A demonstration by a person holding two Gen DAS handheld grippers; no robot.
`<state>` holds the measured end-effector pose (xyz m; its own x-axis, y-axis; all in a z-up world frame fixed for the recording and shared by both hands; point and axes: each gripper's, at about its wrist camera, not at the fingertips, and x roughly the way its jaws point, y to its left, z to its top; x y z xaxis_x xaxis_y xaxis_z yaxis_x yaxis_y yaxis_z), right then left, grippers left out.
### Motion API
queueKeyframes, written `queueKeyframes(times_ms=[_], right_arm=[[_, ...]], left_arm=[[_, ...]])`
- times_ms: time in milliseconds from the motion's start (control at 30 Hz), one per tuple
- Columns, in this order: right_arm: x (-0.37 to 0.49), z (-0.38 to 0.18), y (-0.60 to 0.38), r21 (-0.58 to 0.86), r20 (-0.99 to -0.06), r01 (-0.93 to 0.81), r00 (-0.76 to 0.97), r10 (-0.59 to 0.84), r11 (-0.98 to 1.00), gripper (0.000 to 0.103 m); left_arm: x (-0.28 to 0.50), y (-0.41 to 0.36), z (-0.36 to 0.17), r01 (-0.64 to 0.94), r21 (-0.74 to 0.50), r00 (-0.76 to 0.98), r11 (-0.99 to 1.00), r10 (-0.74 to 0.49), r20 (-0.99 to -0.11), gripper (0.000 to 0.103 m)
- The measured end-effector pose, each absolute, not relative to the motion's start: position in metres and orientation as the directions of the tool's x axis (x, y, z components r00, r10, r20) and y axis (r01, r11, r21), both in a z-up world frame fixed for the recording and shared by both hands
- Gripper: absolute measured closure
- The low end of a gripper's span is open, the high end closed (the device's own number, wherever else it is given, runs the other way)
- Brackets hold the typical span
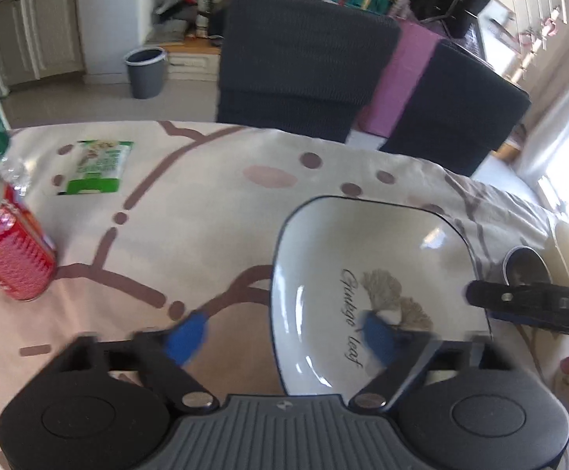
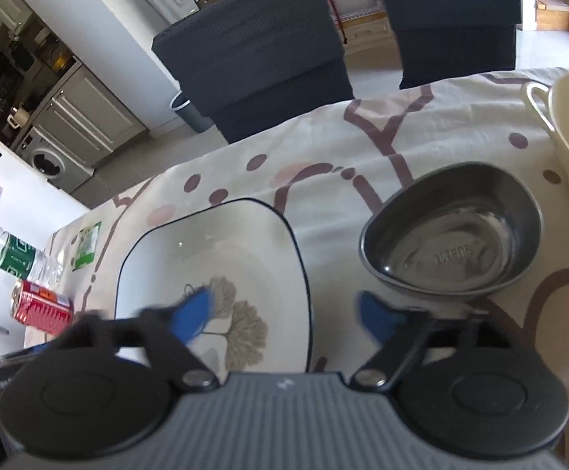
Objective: Organize plates and bowls
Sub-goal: 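Close the left gripper on the plate rim while the right gripper closes on it too, then lift the white plate with both grippers and lower it onto the table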
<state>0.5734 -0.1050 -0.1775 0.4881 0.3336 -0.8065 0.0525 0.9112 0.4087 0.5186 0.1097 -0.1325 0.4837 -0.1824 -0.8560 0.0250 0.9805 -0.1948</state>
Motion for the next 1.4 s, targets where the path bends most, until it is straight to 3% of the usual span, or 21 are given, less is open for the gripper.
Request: queueKeyframes(times_ms=[33, 167, 200, 333, 433, 800, 1167, 1400], right_arm=[[0.576, -0.179, -0.104, 0.411, -0.81, 0.049, 0.478, 0.34, 0.91, 0.044], [0.581, -0.186, -0.101, 0.393, -0.824, 0.052, 0.463, 0.326, 0.918, 0.064], [0.582, -0.188, -0.1, 0.384, -0.828, 0.048, 0.46, 0.321, 0.922, 0.067], [0.582, -0.192, -0.099, 0.352, -0.84, 0.039, 0.454, 0.297, 0.935, 0.082], [0.584, -0.196, -0.101, 0.349, -0.845, 0.039, 0.446, 0.296, 0.937, 0.091], [0.572, -0.193, -0.103, 0.348, -0.812, 0.006, 0.503, 0.298, 0.938, 0.092], [0.507, -0.089, -0.128, 0.396, -0.716, -0.11, 0.585, 0.382, 0.912, 0.092], [0.434, -0.051, -0.141, 0.389, -0.689, -0.14, 0.612, 0.388, 0.911, 0.092]], left_arm=[[0.52, 0.111, -0.134, 0.014, -0.208, 0.477, 0.978, -0.189, -0.858, 0.039], [0.525, 0.116, -0.141, -0.007, -0.272, 0.458, 0.962, -0.238, -0.856, 0.065], [0.526, 0.115, -0.143, -0.004, -0.272, 0.456, 0.962, -0.24, -0.857, 0.077], [0.529, 0.117, -0.149, -0.024, -0.252, 0.456, 0.968, -0.214, -0.864, 0.095], [0.531, 0.123, -0.153, -0.033, -0.282, 0.452, 0.959, -0.237, -0.86, 0.096], [0.513, 0.117, -0.133, 0.016, -0.275, 0.538, 0.961, -0.24, -0.808, 0.096], [0.433, 0.104, -0.024, 0.064, -0.265, 0.627, 0.962, -0.246, -0.74, 0.095], [0.359, 0.087, 0.004, 0.094, -0.223, 0.639, 0.97, -0.23, -0.734, 0.095]])
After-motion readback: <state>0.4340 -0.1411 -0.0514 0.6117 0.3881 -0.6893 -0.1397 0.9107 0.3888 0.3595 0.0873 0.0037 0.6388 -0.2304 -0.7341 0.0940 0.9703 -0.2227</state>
